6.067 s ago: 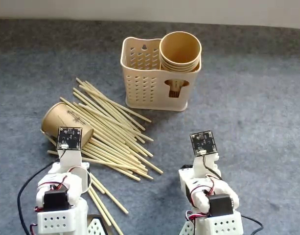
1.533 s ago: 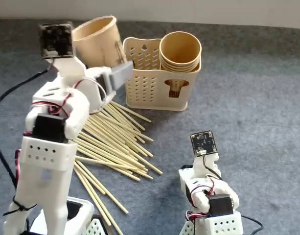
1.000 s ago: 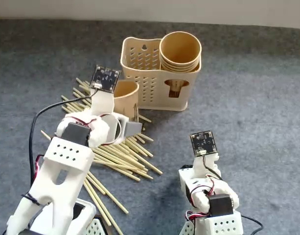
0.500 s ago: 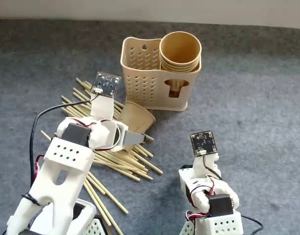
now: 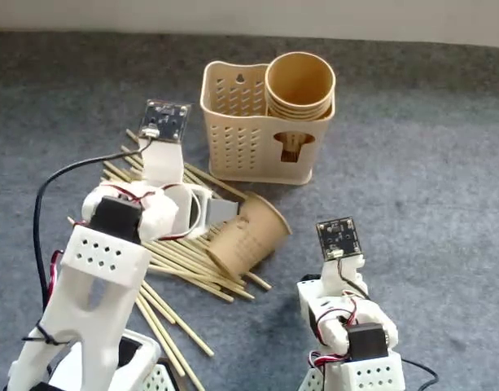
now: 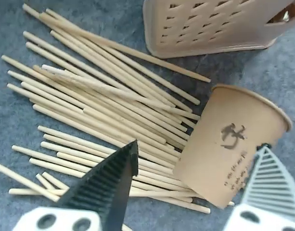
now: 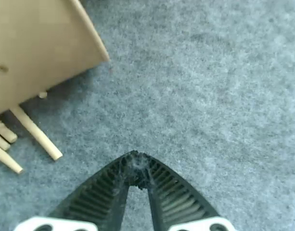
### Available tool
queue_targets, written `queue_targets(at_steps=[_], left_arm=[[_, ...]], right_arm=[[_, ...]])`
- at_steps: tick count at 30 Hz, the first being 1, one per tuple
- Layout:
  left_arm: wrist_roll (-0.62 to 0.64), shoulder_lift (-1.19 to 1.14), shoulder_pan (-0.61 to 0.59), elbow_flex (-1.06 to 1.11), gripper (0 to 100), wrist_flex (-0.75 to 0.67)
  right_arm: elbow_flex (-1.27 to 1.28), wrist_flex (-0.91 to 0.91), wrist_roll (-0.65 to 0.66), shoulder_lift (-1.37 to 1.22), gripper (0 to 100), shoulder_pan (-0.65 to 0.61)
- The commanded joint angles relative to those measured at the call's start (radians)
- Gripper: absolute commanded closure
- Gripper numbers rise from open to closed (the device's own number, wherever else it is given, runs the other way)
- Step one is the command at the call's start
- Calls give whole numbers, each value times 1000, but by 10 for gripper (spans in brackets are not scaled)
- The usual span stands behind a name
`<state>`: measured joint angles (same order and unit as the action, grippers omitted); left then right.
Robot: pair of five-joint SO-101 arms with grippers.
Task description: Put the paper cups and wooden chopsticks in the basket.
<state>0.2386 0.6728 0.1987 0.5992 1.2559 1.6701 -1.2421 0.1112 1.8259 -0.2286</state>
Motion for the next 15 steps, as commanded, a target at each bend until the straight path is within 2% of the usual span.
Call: queue_targets(at_steps=[1, 7, 15], left_arm=[[17, 24, 94, -70, 659, 6], [0, 24, 170, -8, 658, 5], [-114, 24, 202, 93, 659, 0]], right_arm=[[130, -5, -2, 13, 993, -4], [130, -5, -2, 13, 993, -4], [130, -5, -2, 13, 993, -4]])
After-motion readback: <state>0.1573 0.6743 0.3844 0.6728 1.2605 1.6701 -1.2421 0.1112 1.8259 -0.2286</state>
